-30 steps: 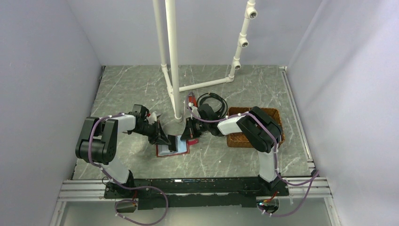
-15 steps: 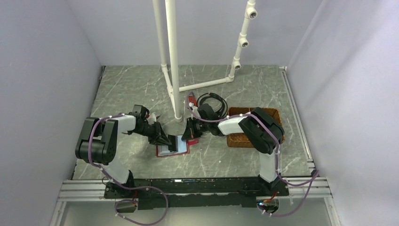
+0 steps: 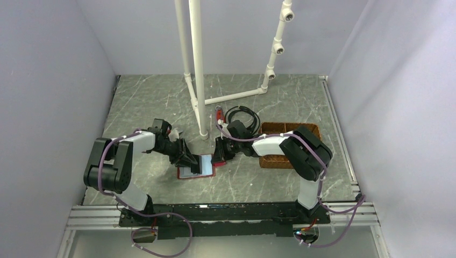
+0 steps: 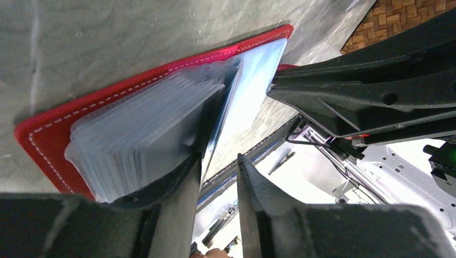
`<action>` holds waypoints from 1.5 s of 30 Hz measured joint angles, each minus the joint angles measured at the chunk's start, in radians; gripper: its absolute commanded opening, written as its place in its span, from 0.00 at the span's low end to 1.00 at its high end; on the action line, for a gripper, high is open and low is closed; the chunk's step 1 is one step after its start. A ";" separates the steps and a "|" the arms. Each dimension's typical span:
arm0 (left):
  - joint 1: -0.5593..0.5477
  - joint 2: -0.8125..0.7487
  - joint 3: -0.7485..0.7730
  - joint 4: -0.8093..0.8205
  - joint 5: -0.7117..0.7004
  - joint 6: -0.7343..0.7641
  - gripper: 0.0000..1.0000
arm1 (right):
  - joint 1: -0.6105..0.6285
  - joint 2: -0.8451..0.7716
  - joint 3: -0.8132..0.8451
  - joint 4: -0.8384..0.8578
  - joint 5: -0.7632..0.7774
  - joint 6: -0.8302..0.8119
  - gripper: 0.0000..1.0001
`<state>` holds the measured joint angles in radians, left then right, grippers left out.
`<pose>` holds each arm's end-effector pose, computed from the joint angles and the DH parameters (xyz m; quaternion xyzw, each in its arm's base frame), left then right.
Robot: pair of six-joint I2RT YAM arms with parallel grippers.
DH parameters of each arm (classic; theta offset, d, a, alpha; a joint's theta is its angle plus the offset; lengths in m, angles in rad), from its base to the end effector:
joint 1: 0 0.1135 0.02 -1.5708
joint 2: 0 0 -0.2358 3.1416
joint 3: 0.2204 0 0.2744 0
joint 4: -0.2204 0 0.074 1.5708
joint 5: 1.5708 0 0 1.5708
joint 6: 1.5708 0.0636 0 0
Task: Put the credit cards into the card holder
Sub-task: Insert the credit card into the card holder.
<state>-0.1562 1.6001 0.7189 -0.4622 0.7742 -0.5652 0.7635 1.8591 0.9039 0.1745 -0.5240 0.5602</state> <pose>0.2603 -0.0860 0.0644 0.1449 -0.9096 0.3880 0.0341 0.2542 0.2874 0.0648 -0.1896 0.8768 0.4170 0.1463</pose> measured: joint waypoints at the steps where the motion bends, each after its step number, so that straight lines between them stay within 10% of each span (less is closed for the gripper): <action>1: -0.002 -0.010 0.000 -0.009 -0.010 -0.002 0.41 | 0.002 0.002 0.000 0.003 -0.001 0.000 0.15; 9: -0.003 -0.068 0.019 -0.088 -0.097 0.000 0.45 | 0.007 0.017 0.000 0.026 -0.007 0.008 0.10; 25: -0.009 -0.050 0.021 -0.085 -0.129 -0.002 0.02 | 0.007 0.037 0.000 0.060 -0.027 0.013 0.06; 45: -0.100 -0.001 -0.039 0.119 -0.080 -0.071 0.07 | 0.002 0.058 0.006 0.080 -0.053 0.034 0.04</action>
<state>-0.2565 1.5993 0.6796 -0.3431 0.6945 -0.6365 0.7650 1.9167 0.9104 0.2543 -0.5770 0.5941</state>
